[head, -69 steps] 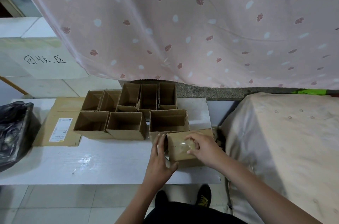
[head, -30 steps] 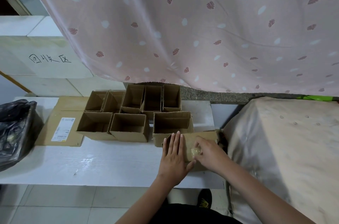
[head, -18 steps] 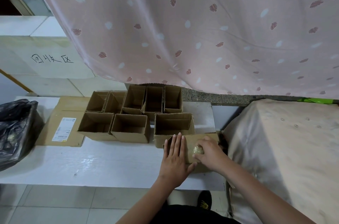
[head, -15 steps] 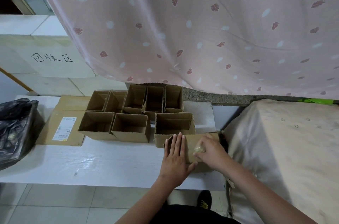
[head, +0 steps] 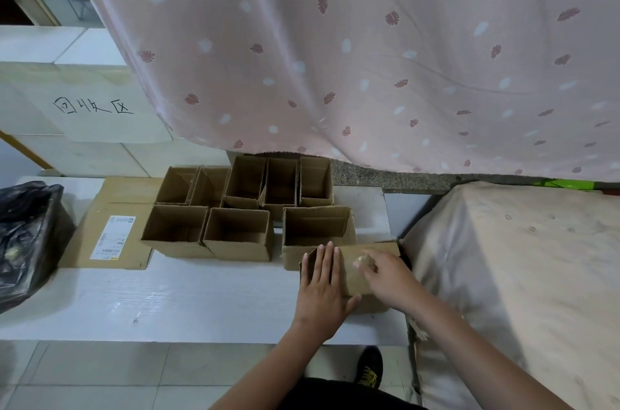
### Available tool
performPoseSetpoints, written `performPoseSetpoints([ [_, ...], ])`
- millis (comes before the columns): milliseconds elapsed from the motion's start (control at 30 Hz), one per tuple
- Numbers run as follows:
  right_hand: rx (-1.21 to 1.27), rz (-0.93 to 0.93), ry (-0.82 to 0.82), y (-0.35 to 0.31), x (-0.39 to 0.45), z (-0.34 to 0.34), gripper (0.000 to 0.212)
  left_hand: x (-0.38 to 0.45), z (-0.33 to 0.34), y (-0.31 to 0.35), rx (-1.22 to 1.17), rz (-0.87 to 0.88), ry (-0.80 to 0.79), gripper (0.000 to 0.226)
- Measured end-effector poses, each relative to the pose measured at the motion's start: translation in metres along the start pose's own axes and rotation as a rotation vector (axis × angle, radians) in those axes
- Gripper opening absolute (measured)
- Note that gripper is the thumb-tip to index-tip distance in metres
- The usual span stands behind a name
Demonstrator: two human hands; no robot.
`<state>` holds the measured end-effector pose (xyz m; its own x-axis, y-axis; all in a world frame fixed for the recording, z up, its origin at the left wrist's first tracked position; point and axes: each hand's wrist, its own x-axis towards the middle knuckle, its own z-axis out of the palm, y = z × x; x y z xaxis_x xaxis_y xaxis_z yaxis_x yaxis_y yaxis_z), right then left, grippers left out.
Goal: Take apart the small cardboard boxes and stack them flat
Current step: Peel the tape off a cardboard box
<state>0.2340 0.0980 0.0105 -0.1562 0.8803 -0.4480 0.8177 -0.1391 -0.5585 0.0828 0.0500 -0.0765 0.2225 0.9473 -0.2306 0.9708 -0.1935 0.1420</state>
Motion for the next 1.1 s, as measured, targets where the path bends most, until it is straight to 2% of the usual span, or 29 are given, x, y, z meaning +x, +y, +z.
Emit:
performPoseSetpoints([
  [100, 0.013, -0.039, 0.010, -0.004, -0.005, 0.000, 0.044, -0.002, -0.006, 0.000, 0.021, 0.016, -0.010, 0.090],
  [200, 0.028, -0.082, 0.089, -0.009, -0.009, -0.002, 0.036, -0.003, -0.015, -0.002, -0.008, 0.022, 0.010, 0.085],
  [467, 0.115, 0.046, 0.229, -0.021, -0.021, 0.006, 0.036, -0.013, -0.040, -0.038, -0.069, -0.026, 0.127, 0.070],
  [567, 0.060, 0.021, 0.201, -0.030, -0.028, 0.014, 0.033, -0.023, -0.046, -0.058, -0.105, -0.073, 0.137, 0.069],
  [733, 0.028, -0.150, 0.095, -0.059, -0.025, 0.020, 0.023, -0.042, -0.059, -0.091, -0.093, -0.224, 0.162, 0.070],
  [933, 0.051, -0.341, -0.050, -0.105, -0.019, 0.035, 0.043, -0.092, -0.072, -0.110, -0.120, -0.533, 0.183, 0.071],
  [1033, 0.095, -0.377, -0.122, -0.119, -0.017, 0.049, 0.056, -0.121, -0.077, -0.115, -0.130, -0.661, 0.185, 0.069],
  [1100, 0.112, -0.405, -0.154, -0.131, -0.019, 0.060, 0.050, -0.140, -0.079, -0.122, -0.136, -0.723, 0.176, 0.068],
])
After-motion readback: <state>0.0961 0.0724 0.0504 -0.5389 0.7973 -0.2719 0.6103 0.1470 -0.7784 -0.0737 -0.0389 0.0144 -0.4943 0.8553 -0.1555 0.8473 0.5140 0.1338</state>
